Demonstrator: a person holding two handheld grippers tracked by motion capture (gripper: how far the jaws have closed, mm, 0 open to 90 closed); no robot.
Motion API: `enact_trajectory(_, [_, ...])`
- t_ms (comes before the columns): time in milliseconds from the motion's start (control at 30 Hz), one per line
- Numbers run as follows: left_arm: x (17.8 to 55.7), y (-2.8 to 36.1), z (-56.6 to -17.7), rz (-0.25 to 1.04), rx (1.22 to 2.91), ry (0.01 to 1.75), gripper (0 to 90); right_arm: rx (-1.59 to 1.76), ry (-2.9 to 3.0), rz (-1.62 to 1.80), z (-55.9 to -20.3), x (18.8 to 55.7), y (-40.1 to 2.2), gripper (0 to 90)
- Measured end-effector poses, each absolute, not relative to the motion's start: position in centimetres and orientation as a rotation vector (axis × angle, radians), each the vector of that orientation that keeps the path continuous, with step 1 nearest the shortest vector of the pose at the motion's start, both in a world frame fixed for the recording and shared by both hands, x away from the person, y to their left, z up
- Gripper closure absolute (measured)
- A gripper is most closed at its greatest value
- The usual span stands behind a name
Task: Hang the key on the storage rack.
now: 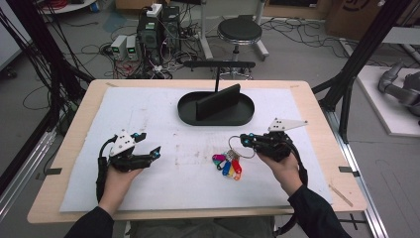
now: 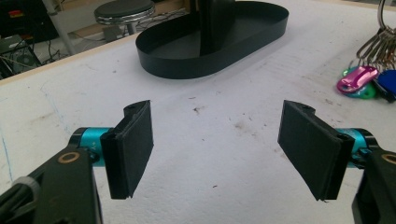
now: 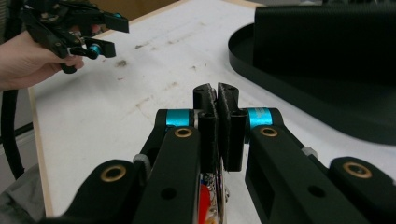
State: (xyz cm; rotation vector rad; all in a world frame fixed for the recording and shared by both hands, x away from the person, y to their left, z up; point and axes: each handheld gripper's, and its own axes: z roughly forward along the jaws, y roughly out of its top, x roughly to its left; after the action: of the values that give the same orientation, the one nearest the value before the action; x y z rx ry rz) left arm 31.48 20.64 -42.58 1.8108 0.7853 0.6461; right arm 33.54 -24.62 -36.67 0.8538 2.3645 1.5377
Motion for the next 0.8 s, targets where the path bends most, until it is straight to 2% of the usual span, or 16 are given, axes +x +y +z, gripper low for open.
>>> enact_trajectory(800, [31.5,20.6,-42.7,0.644,1.811,0.783,26.6,0.75,2.267,1.574,-30.6,35.9,-24.9,87.9])
